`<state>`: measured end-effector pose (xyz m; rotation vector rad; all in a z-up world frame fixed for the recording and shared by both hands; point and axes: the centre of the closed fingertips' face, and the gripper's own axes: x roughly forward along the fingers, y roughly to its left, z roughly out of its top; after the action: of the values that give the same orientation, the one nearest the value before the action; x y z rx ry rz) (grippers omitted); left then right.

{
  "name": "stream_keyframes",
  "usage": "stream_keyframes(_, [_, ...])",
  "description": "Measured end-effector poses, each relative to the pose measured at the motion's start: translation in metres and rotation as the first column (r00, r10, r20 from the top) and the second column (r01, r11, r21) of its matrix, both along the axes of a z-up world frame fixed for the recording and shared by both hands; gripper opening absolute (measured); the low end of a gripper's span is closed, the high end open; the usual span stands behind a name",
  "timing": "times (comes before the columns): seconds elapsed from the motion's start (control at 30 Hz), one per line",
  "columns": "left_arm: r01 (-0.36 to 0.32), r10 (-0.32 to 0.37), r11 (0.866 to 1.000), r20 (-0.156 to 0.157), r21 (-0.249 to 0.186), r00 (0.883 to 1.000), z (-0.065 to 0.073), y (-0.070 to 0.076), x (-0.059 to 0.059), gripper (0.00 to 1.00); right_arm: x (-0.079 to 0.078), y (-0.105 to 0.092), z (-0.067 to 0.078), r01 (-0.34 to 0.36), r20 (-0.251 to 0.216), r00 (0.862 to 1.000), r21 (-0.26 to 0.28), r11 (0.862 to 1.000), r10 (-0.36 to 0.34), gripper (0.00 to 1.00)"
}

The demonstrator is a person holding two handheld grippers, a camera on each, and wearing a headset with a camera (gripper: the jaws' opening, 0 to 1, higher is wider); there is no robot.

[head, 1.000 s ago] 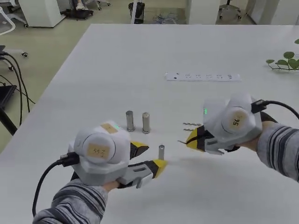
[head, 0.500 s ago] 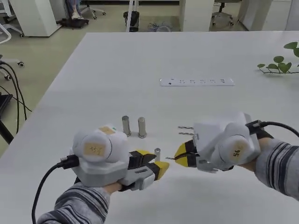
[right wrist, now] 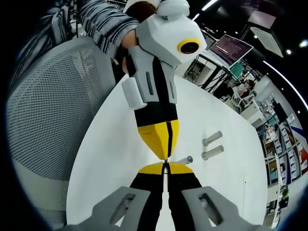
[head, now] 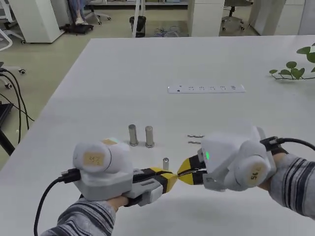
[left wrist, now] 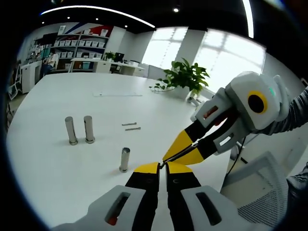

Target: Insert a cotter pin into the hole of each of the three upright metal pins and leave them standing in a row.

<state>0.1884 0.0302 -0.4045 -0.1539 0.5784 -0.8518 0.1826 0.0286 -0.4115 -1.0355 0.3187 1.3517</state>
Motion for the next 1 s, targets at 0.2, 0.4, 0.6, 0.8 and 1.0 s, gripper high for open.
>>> stream_keyframes(0.2, [0.003,-0.003,1.0,-0.01,-0.02,1.0,0.001,-0.001,-0.002,0.0,0.0,0.002,0.001,-0.002,-0.001,1.0,0.005,1.0,0.002,0.0])
stream_keyframes(0.4, [0.03,-0.03,1.0,0.009,0.003,1.0,0.0,-0.001,-0.005,0.0,-0.003,0.002,0.001,-0.006,-0.009,1.0,0.003,1.0,0.006,0.0])
stream_keyframes(0.6, [0.086,-0.09,0.995,0.072,0.055,0.993,0.004,-0.002,-0.007,0.0,-0.003,0.0,0.001,0.011,-0.023,1.0,0.001,1.0,-0.011,0.0])
stream_keyframes(0.8, [0.179,-0.205,0.97,0.158,0.165,0.966,0.005,-0.004,-0.013,0.0,-0.004,-0.004,0.0,0.047,-0.091,0.995,0.021,0.999,-0.044,0.01])
stream_keyframes(1.0, [0.241,-0.284,0.946,0.199,0.215,0.938,0.004,-0.007,-0.017,0.0,-0.008,-0.006,-0.004,0.053,-0.141,0.989,0.027,0.998,-0.048,0.01])
